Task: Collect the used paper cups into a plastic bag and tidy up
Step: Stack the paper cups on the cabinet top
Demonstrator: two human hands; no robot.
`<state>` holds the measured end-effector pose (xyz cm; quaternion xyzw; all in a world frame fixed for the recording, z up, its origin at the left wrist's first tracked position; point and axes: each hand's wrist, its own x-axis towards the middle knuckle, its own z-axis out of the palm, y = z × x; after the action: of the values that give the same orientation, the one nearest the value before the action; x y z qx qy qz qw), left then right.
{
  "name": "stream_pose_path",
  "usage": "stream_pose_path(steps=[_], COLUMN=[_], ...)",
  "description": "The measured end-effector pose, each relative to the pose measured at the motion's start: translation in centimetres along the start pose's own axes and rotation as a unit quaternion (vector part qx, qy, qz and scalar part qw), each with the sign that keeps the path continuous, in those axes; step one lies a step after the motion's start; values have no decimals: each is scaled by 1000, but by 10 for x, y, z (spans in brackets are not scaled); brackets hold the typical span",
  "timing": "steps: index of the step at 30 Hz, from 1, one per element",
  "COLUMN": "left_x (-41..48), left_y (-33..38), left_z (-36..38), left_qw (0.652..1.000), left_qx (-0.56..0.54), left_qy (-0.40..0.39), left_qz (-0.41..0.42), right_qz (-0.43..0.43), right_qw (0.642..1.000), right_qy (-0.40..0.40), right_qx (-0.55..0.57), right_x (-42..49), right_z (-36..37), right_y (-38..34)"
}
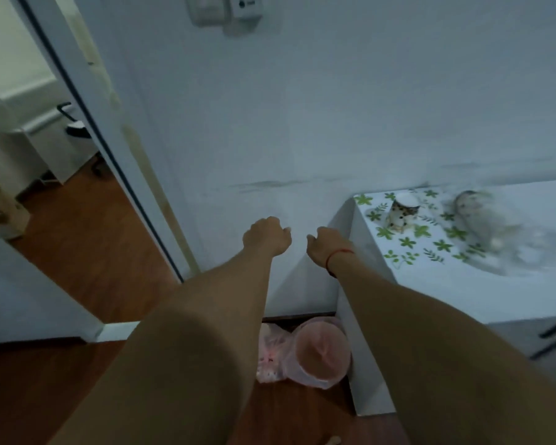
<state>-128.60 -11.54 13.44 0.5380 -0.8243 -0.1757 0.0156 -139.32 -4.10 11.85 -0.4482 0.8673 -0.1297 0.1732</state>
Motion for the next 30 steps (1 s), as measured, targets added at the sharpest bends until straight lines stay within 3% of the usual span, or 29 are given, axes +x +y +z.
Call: stream_pose_path(steps=[8,17,23,30], left_x=[-56,-81,-81,-46], left_y=[115,271,345,374], left_z=[-18,23,65,103], left_qw=[996,989,988,989], left_qx=[-24,-69,-84,-80], left_qy=[7,-21,-44,-94], left_qz=[83,131,126,82], right_qz=[72,135,129,136], right_qw=[994,985,986,981], right_qy=[71,93,82,53], right_qx=[41,48,68,126], right_x=[-57,-82,-67,-34], right_z=[-96,-154,-165,-153], right_y=[95,241,323,367])
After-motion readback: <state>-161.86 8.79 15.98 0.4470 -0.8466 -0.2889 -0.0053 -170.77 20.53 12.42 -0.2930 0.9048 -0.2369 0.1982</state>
